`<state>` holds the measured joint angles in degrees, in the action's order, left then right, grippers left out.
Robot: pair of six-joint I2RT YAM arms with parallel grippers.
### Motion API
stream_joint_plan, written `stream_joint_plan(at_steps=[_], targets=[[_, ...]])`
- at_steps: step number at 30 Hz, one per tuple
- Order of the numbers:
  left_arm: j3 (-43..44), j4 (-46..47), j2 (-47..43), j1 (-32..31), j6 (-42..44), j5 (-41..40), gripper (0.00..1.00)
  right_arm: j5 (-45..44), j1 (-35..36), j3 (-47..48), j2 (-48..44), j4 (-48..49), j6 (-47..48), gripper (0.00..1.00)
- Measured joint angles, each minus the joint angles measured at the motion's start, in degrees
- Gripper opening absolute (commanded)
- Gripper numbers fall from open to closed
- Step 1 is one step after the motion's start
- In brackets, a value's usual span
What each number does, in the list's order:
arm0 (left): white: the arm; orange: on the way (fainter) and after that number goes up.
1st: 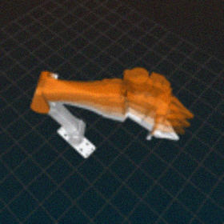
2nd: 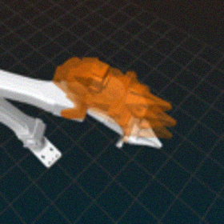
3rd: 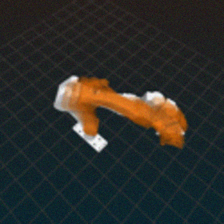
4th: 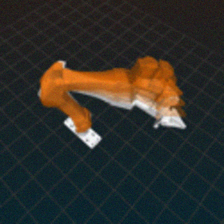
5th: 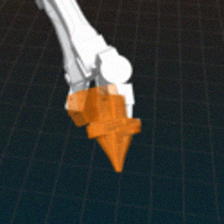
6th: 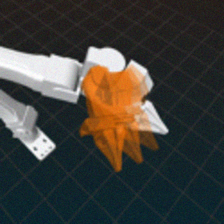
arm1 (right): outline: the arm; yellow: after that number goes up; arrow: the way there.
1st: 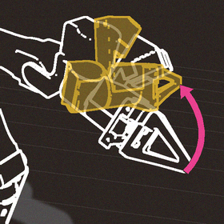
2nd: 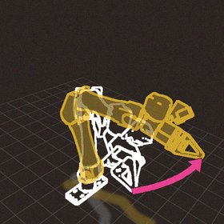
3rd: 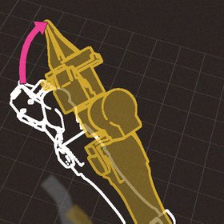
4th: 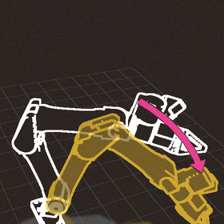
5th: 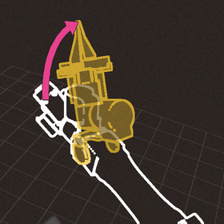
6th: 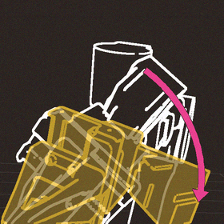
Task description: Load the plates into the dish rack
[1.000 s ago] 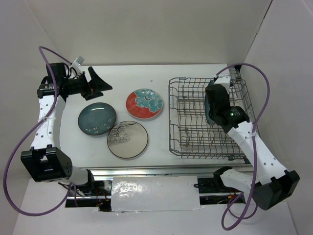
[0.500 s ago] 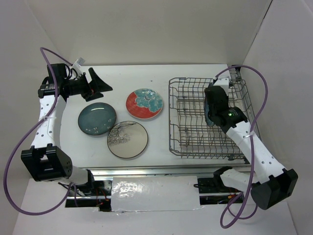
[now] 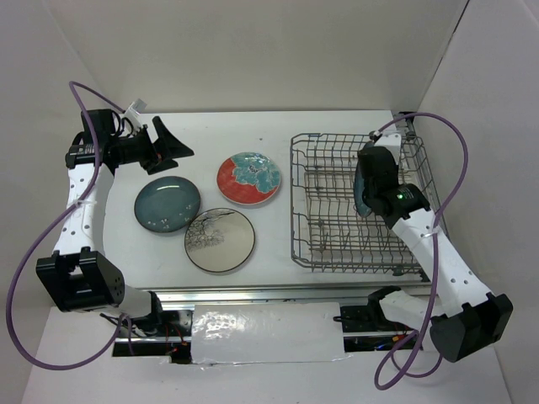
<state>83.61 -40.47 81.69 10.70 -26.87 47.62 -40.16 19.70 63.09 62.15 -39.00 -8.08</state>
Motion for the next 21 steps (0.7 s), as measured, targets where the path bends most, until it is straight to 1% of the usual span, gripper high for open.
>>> stream_joint_plan(at_steps=[10, 21], targets=[[0.00, 0.02, 0.66, 0.00, 0.00, 0.07, 0.99, -0.96, -4.11, 0.00, -1.99, 0.48, 0.37, 0.00], [0.00, 0.00, 1.03, 0.00, 0.22, 0.09, 0.99, -1.42, -4.98, -3.04, -2.25, 4.48, 6.29, 0.00]])
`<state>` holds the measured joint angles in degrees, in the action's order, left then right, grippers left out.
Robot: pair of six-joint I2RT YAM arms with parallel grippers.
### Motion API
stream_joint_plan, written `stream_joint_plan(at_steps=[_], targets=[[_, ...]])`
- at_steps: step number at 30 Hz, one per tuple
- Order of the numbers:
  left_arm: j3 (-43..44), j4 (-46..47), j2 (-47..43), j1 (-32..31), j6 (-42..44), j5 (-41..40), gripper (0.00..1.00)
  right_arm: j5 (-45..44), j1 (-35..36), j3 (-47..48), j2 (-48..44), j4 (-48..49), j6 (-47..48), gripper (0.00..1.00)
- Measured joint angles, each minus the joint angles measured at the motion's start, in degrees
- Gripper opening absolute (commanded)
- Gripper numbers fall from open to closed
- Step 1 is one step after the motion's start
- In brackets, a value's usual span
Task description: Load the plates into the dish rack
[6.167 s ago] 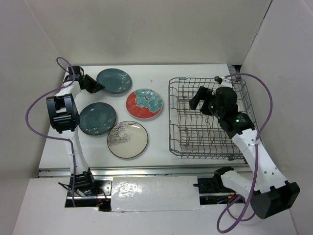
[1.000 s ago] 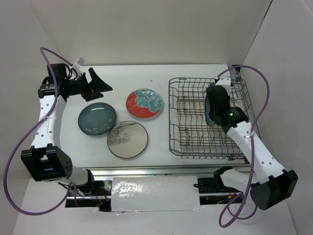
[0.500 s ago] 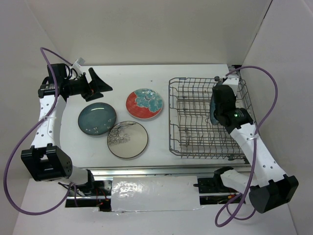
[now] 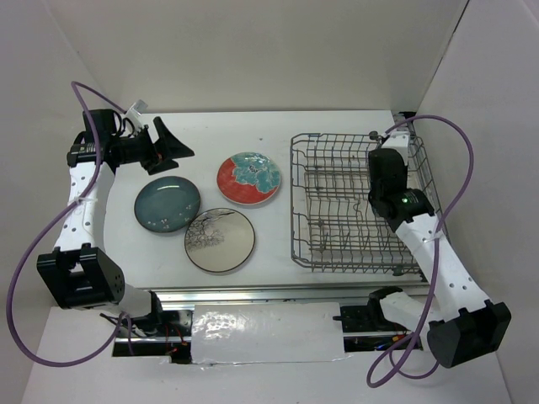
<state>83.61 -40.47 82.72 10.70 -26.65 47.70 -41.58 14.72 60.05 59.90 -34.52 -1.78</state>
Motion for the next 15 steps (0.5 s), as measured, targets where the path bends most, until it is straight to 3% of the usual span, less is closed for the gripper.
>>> stream_joint_plan(at_steps=[15], targets=[[0.00, -0.09, 0.72, 0.00, 1.25, 0.09, 0.99, 3.58, -0.55, -4.48, 0.81, 2.93, 2.16, 0.00]])
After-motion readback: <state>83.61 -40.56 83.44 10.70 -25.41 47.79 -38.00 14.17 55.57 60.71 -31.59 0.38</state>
